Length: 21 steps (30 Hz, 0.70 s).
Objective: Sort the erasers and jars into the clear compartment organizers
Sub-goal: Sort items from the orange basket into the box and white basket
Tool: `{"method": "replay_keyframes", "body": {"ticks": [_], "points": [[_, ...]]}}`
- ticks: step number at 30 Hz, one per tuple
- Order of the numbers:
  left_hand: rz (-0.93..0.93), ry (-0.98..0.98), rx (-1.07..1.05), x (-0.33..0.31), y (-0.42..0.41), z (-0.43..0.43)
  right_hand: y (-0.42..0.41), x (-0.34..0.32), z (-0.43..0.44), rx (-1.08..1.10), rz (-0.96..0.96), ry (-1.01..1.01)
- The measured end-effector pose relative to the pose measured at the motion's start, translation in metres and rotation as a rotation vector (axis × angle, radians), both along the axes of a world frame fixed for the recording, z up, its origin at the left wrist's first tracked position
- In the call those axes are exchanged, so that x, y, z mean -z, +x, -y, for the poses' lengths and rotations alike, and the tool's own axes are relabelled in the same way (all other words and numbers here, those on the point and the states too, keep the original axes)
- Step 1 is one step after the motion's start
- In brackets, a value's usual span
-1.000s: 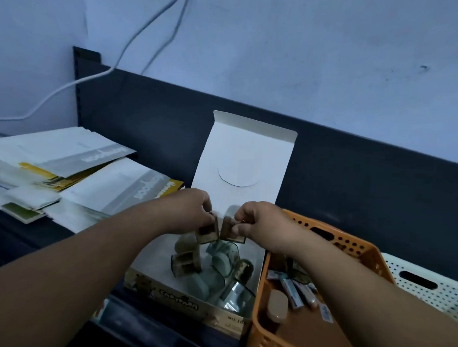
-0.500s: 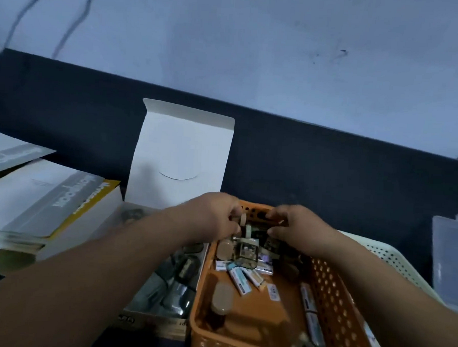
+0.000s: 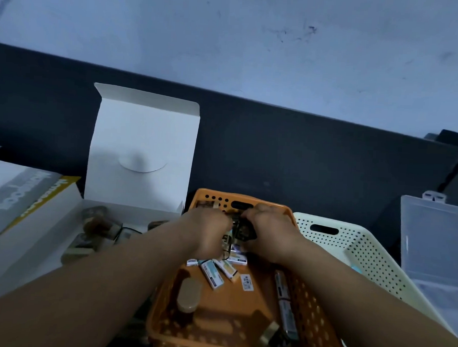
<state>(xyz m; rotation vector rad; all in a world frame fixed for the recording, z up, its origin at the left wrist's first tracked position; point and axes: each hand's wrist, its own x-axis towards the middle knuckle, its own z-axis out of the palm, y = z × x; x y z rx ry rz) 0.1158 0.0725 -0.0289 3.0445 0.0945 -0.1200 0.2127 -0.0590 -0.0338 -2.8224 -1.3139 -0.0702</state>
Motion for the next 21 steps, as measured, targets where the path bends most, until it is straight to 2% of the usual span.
{"method": "replay_keyframes", "body": {"ticks": [6,14,18,21], "points": [[0.095,-0.213,-0.078,-0.004,-0.002,-0.006,0.005,-0.007,0.003,-0.013,-0.05,0.044],[0.221,-0.302,-0.103,-0.005,-0.014,-0.013,0.0,-0.012,-0.005,-0.018,-0.102,0.014],[0.261,-0.354,-0.115,-0.009,-0.023,-0.013,0.001,-0.014,0.003,-0.023,-0.143,0.104],[0.293,-0.374,-0.135,-0.014,-0.031,-0.014,-0.002,-0.02,0.007,0.011,-0.246,0.294]]}}
